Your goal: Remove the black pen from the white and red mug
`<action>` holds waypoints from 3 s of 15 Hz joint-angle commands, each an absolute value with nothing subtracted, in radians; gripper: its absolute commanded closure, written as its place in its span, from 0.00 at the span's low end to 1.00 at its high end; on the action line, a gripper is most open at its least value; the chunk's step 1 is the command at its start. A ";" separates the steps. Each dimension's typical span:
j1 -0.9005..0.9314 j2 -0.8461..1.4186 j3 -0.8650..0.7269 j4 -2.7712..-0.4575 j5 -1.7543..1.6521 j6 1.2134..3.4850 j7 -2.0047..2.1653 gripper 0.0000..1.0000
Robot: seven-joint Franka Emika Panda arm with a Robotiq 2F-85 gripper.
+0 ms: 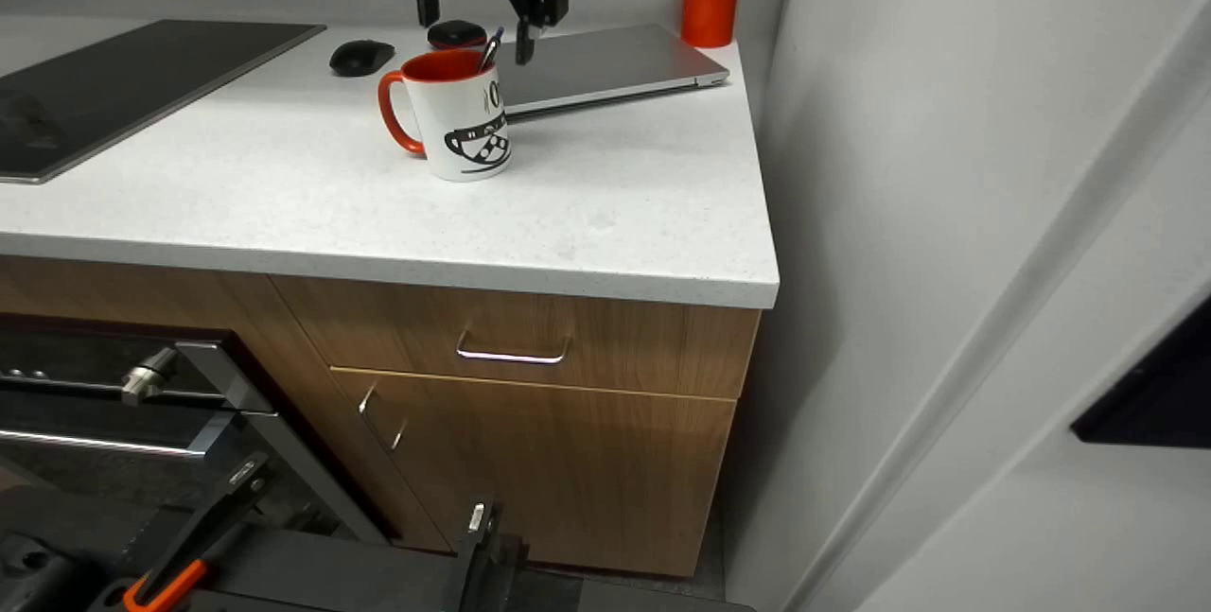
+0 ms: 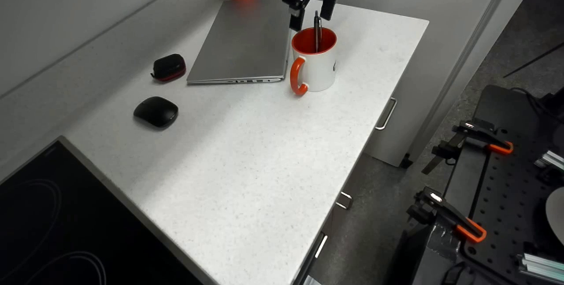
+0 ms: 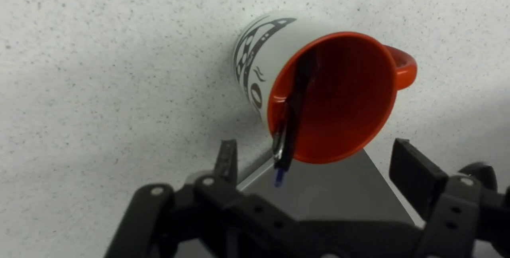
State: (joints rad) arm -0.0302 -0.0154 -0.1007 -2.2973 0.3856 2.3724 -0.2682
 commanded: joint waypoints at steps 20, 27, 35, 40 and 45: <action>-0.100 -0.142 -0.147 -2.292 0.409 2.174 -0.311 0.97; -0.102 -0.374 -0.197 -2.302 0.393 2.109 -0.355 0.97; -0.125 -0.352 -0.202 -2.335 0.160 2.173 -0.305 0.97; -0.122 -0.170 -0.153 -2.372 0.033 2.282 -0.212 0.97; -0.111 -0.004 -0.124 -2.327 0.041 2.374 -0.123 0.97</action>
State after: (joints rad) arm -0.1173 -0.0914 -0.1371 -2.3772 0.0593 2.3293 -0.1929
